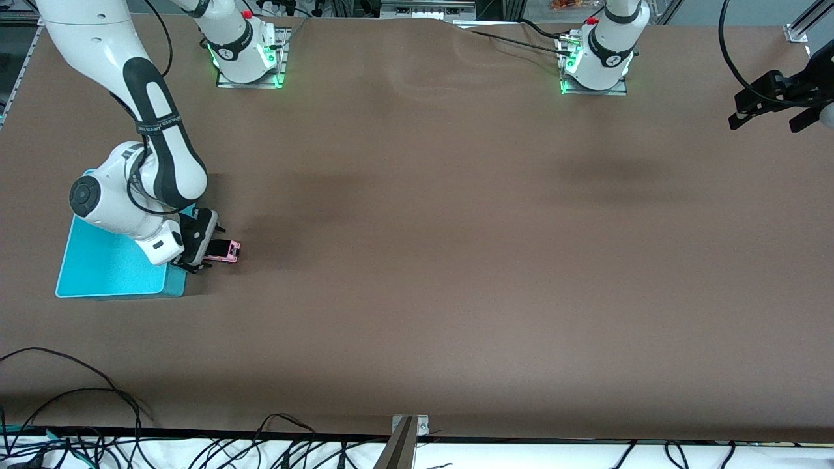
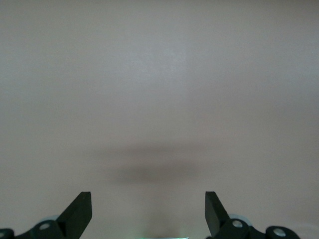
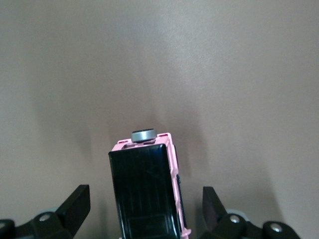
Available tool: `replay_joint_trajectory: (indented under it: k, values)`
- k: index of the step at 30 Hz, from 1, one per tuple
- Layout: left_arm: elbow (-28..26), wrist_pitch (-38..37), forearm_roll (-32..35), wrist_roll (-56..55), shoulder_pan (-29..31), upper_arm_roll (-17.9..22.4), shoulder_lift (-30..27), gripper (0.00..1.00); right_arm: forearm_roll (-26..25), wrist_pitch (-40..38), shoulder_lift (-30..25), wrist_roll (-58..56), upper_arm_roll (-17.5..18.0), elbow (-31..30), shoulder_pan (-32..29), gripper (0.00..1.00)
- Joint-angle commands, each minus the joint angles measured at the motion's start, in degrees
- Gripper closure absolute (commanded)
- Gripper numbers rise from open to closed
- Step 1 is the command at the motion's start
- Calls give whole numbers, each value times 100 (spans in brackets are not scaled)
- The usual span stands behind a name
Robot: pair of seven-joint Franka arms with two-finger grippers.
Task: Wind and store pink jeep toy
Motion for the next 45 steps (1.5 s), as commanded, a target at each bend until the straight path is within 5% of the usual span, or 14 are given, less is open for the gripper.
replay_joint_trajectory:
  k: [1,15,22,32,45]
  values:
    - [237,-113,-65,-65,21,-24,133,0,173,13,129,-181,2,85,-56,4]
    - [254,-113,-39,-56,13,-24,133,0,155,-31,-63,-155,11,164,102,71]
    - [245,-113,-39,-56,13,-24,141,0,-38,-628,-389,-129,-68,384,234,71]
    - [245,-113,-39,-56,13,-24,168,0,-670,-2157,-890,-129,-577,885,225,71]
    - [245,-113,-39,-56,13,-33,168,0,-1409,-2941,-1303,-1076,-1280,964,190,70]
